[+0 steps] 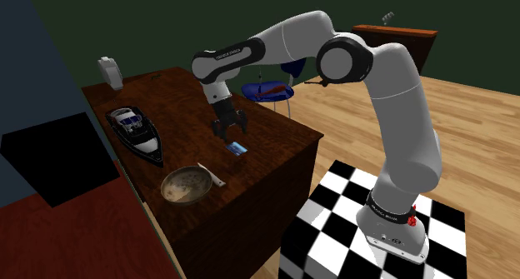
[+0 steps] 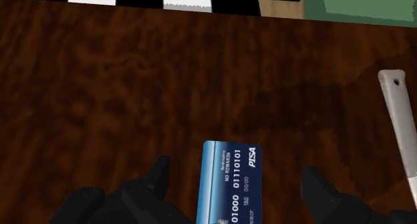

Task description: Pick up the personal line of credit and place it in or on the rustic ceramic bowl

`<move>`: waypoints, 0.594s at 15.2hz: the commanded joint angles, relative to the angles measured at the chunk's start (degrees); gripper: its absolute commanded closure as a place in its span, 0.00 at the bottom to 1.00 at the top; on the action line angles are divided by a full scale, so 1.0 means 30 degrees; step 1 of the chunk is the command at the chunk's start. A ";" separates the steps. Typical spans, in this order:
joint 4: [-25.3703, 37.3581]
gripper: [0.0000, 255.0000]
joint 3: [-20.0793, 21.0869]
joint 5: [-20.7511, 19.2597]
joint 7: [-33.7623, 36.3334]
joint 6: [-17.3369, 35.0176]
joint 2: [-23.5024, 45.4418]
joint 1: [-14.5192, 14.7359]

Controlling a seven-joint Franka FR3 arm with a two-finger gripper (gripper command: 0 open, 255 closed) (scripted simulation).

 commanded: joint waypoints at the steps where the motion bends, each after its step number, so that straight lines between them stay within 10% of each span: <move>1: -0.0382 0.00 0.0014 0.0043 0.0080 0.0389 0.0203 0.0064; 9: -0.2600 0.00 0.0050 0.0123 -0.0034 0.2001 -0.0409 0.0122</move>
